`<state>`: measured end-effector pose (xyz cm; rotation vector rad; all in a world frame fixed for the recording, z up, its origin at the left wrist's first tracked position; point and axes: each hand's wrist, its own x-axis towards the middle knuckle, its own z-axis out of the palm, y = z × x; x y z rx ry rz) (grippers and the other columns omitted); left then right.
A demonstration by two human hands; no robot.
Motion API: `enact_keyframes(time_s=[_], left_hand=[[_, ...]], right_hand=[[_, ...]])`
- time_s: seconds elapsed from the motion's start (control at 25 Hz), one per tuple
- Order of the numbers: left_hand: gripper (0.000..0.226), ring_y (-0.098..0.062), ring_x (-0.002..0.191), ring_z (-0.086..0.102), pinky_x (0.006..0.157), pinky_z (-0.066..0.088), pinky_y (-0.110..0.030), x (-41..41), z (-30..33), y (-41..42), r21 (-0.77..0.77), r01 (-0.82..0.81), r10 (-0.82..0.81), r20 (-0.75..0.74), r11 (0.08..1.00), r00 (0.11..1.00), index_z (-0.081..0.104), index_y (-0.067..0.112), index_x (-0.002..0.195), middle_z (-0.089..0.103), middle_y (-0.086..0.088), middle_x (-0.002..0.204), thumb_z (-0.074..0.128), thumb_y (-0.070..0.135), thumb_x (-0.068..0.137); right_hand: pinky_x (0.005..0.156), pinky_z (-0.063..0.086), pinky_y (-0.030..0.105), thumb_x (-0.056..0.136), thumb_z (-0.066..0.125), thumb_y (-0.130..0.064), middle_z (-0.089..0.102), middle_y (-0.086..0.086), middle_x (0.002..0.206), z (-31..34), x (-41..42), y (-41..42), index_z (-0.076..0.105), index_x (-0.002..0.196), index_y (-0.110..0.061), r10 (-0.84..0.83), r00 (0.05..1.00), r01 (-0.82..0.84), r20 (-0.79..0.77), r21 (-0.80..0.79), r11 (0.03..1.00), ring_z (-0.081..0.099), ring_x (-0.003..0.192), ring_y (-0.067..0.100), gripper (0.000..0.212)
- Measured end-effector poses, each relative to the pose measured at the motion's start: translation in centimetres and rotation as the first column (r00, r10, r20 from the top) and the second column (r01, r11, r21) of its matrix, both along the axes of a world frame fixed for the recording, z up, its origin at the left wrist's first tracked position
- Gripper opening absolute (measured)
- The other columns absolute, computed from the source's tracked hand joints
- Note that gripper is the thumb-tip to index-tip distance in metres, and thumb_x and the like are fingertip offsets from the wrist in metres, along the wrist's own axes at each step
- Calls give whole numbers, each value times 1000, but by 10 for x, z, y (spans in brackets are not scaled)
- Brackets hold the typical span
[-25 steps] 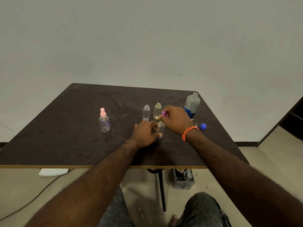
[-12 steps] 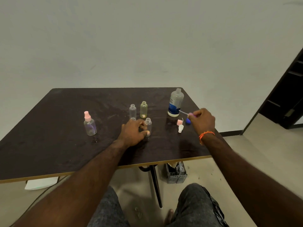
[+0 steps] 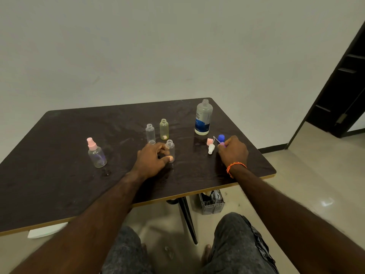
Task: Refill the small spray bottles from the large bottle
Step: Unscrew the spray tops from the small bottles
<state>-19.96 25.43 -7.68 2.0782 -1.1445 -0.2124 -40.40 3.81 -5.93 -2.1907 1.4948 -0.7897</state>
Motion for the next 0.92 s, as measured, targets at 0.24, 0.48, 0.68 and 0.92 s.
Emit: enact_keyframes(time_s=[0.24,0.48,0.68,0.92], left_hand=[[28,2,98,67,101,51,-56,-2,1,1,-14,3,-3,-12,1000,1000,70,32,101,73,23,92,82,48,82],[24,3,98,66,102,51,-57,-4,3,3,-2,11,-11,-3,1000,1000,68,35,93,72,23,93,80,51,81],[26,3,95,67,101,51,-56,-5,2,2,-5,-3,3,3,1000,1000,67,37,94,72,26,89,77,56,78],[24,0,96,67,100,51,-55,-9,8,6,20,-20,19,22,1000,1000,66,36,94,71,22,91,78,53,81]], right_hand=[[79,58,39,95,64,-34,69,6,88,-5,-2,-1,62,105,-12,39,999,-39,0,30,999,64,78,18,24],[76,54,35,94,65,-29,68,6,92,-3,-5,2,59,101,-16,65,997,-67,45,44,997,62,78,17,17],[87,52,44,87,70,-30,67,5,108,3,-5,11,61,115,-16,53,998,-52,20,-59,997,59,94,21,32],[87,53,32,89,66,-22,66,-4,104,22,28,64,63,114,-22,527,850,-517,-16,-219,828,60,96,12,25]])
